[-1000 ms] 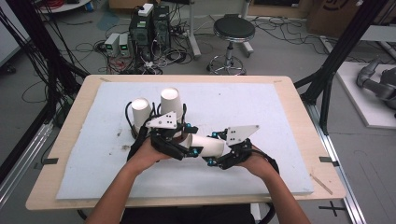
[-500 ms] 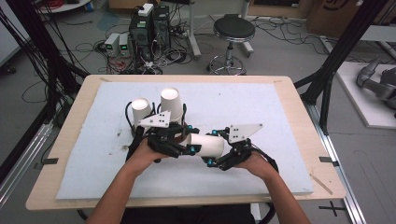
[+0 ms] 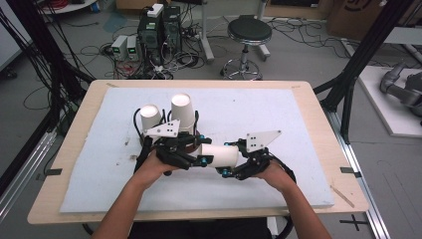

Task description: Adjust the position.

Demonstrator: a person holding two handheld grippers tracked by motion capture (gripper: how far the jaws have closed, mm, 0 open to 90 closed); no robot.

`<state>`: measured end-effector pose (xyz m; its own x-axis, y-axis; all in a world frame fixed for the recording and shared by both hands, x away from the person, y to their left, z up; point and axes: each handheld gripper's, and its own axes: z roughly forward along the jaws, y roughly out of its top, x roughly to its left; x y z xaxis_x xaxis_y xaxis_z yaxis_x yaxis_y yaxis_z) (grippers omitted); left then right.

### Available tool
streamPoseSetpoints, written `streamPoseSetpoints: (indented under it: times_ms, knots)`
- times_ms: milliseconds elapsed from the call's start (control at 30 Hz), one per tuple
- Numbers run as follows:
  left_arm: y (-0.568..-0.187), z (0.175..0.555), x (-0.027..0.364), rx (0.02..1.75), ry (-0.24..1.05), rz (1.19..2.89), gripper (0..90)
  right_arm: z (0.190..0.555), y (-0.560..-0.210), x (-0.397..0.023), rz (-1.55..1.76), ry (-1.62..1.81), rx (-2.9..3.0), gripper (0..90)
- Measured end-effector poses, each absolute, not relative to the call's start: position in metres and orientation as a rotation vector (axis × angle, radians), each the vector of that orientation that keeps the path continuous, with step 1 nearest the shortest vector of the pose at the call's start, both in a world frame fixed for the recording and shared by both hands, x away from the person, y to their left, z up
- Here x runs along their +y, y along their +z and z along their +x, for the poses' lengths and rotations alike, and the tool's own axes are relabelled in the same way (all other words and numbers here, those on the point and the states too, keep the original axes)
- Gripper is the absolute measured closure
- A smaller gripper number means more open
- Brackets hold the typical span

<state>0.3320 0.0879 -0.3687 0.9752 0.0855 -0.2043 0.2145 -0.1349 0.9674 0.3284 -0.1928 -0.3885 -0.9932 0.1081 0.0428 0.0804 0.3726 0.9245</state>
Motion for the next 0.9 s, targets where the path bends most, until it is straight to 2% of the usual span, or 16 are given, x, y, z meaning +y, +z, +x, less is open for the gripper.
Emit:
streamPoseSetpoints:
  times_ms: [67, 133, 267, 433, 500, 567, 767, 900]
  knots:
    - [-0.368, 0.329, 0.087, 0.238, -0.062, 1.755, 33.6, 0.327, -0.389, -0.192, 0.169, 1.706, 2.589, 35.3]
    - [-0.367, 0.329, 0.086, 0.257, -0.033, 1.794, 25.8, 0.327, -0.388, -0.191, 0.157, 1.658, 2.603, 35.7]
    - [-0.365, 0.326, 0.086, 0.244, -0.004, 1.831, 25.7, 0.326, -0.386, -0.189, 0.145, 1.583, 2.624, 35.6]
    - [-0.367, 0.326, 0.083, 0.221, -0.011, 1.878, 28.0, 0.326, -0.385, -0.188, 0.136, 1.538, 2.647, 35.2]
    - [-0.368, 0.326, 0.083, 0.196, -0.021, 1.879, 33.3, 0.326, -0.386, -0.187, 0.125, 1.534, 2.656, 35.2]
    - [-0.369, 0.327, 0.084, 0.189, -0.039, 1.867, 34.5, 0.326, -0.386, -0.188, 0.128, 1.531, 2.662, 34.8]
    - [-0.368, 0.326, 0.089, 0.173, -0.059, 1.776, 36.8, 0.325, -0.386, -0.188, 0.198, 1.635, 2.639, 21.2]
    - [-0.370, 0.326, 0.094, 0.179, -0.078, 1.686, 37.1, 0.327, -0.384, -0.194, 0.251, 1.778, 2.590, 21.2]
